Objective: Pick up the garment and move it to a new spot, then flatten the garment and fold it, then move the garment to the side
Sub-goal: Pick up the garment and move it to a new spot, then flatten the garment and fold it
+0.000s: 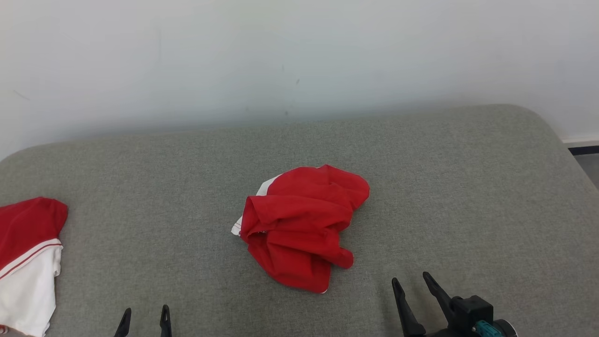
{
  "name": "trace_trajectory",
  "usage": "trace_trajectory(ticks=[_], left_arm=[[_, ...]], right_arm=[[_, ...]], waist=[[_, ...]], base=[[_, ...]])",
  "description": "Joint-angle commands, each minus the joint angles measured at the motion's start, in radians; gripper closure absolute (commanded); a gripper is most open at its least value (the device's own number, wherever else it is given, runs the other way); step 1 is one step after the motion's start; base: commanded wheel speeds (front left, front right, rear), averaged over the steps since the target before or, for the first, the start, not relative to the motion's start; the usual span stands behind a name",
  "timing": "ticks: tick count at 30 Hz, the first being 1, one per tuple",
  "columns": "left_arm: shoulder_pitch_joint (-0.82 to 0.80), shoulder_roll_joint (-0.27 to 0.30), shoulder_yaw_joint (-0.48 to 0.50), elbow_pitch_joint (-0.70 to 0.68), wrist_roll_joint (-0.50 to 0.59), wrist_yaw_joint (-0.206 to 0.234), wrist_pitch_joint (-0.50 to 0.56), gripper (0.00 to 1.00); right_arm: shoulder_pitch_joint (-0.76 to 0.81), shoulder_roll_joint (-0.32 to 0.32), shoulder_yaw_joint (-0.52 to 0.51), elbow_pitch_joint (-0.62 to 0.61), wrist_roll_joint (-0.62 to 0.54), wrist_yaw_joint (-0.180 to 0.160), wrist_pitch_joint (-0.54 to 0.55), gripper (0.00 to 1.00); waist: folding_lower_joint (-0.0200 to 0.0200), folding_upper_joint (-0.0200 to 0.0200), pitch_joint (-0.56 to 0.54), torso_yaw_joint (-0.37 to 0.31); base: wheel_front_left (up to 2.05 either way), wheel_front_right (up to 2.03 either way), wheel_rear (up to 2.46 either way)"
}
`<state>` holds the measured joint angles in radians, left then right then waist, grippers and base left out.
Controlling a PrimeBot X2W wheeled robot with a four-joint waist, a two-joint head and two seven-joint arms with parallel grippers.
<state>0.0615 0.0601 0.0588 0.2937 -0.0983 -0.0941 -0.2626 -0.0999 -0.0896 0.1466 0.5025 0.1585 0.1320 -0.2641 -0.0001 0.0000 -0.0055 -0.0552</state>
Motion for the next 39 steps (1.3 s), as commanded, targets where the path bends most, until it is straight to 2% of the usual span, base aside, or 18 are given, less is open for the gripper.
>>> trace_trajectory(ticks=[1,9,13,18,26,27,28,29,32,39], left_arm=[[0.008,-0.004,0.0,-0.005,0.005,0.0,-0.003,0.0],[-0.023,-0.01,-0.025,0.002,-0.009,-0.01,-0.003,0.0],[-0.051,-0.01,-0.086,-0.005,-0.044,0.004,-0.003,0.0],[-0.076,-0.009,-0.138,-0.048,-0.058,-0.001,-0.003,0.0],[-0.094,-0.01,-0.168,-0.078,-0.065,0.0,-0.003,0.0],[-0.093,-0.01,-0.169,-0.082,-0.067,0.0,-0.003,0.0],[-0.096,-0.01,-0.17,-0.089,-0.067,0.001,-0.003,0.0],[-0.101,-0.01,-0.169,-0.1,-0.066,0.001,-0.003,0.0],[-0.1,-0.01,-0.17,-0.114,-0.061,0.003,-0.003,0.0],[-0.079,-0.01,-0.175,-0.111,-0.069,0.0,-0.003,0.0]], right_arm=[[0.005,-0.002,0.001,0.0,-0.006,-0.002,0.0,0.0],[-0.028,-0.006,0.035,0.003,0.009,-0.002,0.0,0.0],[-0.078,-0.007,0.051,0.036,0.026,-0.002,0.0,0.0],[-0.131,-0.021,0.068,0.077,0.026,-0.002,0.0,0.0],[-0.181,-0.039,0.103,0.099,0.038,-0.002,0.0,0.0],[-0.186,-0.043,0.109,0.102,0.039,-0.002,0.0,0.08],[-0.191,-0.044,0.116,0.103,0.044,-0.002,0.0,0.57],[-0.199,-0.048,0.119,0.095,0.047,-0.002,0.0,1.0],[-0.208,-0.057,0.118,0.036,0.071,-0.002,-0.001,1.0],[-0.209,-0.089,0.076,-0.285,0.153,-0.002,0.0,1.0]], waist=[[0.0001,0.0,0.002,0.005],[0.0001,0.0,0.041,0.052],[0.0001,0.0,0.085,0.102],[0.0001,0.0,0.122,0.155],[0.0001,0.0,0.153,0.189],[0.0001,0.0,0.157,0.191],[0.0001,0.0,0.162,0.193],[0.0001,0.0,0.164,0.193],[0.0001,0.0,0.163,0.189],[0.0001,0.0,0.114,0.146]], base=[[0.0,0.0,0.0],[0.0,0.0,0.0],[0.0,0.0,0.0],[0.0,0.0,0.0],[0.0,0.0,0.0],[0.0,0.0,0.0],[0.0,0.0,0.0],[0.0,0.0,0.0],[0.0,0.0,0.0],[0.0,0.0,0.0]])
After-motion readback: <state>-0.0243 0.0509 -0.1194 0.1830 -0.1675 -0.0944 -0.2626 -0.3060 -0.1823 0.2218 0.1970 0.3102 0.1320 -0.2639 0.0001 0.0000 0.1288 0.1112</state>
